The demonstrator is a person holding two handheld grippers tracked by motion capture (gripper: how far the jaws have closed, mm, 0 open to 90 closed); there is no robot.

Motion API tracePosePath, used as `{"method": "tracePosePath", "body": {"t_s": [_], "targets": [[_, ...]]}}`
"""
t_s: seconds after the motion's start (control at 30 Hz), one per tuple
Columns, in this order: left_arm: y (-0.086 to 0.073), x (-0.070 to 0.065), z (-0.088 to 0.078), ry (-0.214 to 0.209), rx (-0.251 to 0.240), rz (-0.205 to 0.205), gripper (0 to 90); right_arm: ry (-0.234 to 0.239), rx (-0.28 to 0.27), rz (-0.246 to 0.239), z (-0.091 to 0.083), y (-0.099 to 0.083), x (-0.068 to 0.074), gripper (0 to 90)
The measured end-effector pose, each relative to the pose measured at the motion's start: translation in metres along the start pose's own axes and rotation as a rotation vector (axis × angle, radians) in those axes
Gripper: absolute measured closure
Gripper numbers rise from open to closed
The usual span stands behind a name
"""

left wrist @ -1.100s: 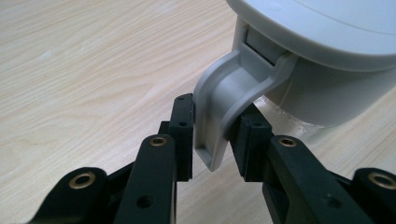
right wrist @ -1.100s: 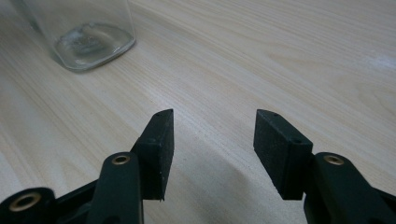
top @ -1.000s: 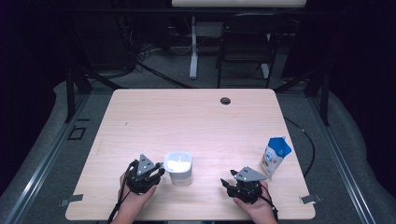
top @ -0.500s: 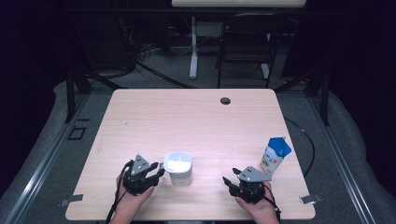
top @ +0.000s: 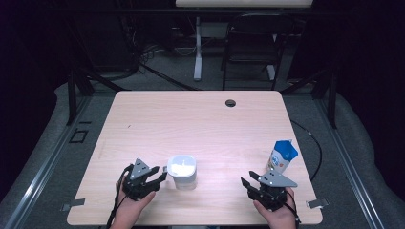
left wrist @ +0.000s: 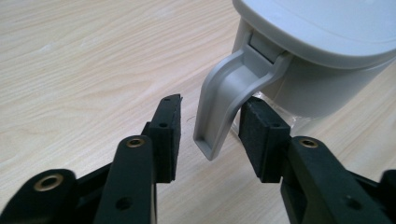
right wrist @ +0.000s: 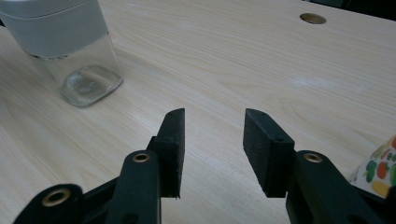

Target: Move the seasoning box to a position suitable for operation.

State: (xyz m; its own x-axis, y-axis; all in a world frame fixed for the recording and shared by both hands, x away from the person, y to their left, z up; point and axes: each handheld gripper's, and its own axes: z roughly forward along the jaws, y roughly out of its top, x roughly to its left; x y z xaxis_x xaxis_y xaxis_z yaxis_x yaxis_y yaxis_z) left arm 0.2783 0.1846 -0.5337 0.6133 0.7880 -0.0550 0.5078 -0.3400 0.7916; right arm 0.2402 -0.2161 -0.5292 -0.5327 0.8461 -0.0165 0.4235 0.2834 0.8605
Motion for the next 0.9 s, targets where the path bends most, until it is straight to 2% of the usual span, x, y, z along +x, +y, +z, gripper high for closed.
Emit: {"method": "tracePosePath", "body": {"t_s": [0.13,0.27,0.4,0.43,0.57,0.7,0.9], "targets": [[-0.002,0.002,-0.003,-0.002,-0.006,0.002,56.2,-0.018,0.008,0.002,-0.007,-0.001,0.001,56.3],[-0.003,0.002,-0.007,-0.012,-0.007,-0.001,54.7,-0.05,0.009,0.031,-0.015,-0.003,0.0,54.3],[-0.006,0.003,-0.009,-0.009,-0.013,0.001,54.7,-0.082,0.016,0.049,-0.024,-0.006,-0.005,54.0],[-0.007,0.004,-0.01,-0.009,-0.013,-0.002,54.7,-0.103,0.018,0.072,-0.031,-0.01,-0.01,53.9],[-0.007,0.007,-0.012,-0.007,-0.024,-0.009,54.7,-0.147,0.029,0.109,-0.039,-0.018,-0.019,53.5],[-0.008,0.008,-0.011,-0.006,-0.029,-0.012,54.4,-0.184,0.035,0.137,-0.042,-0.023,-0.026,53.5],[-0.01,0.011,-0.011,-0.007,-0.02,-0.017,54.2,-0.211,0.034,0.155,-0.041,-0.028,-0.033,53.5]]}}
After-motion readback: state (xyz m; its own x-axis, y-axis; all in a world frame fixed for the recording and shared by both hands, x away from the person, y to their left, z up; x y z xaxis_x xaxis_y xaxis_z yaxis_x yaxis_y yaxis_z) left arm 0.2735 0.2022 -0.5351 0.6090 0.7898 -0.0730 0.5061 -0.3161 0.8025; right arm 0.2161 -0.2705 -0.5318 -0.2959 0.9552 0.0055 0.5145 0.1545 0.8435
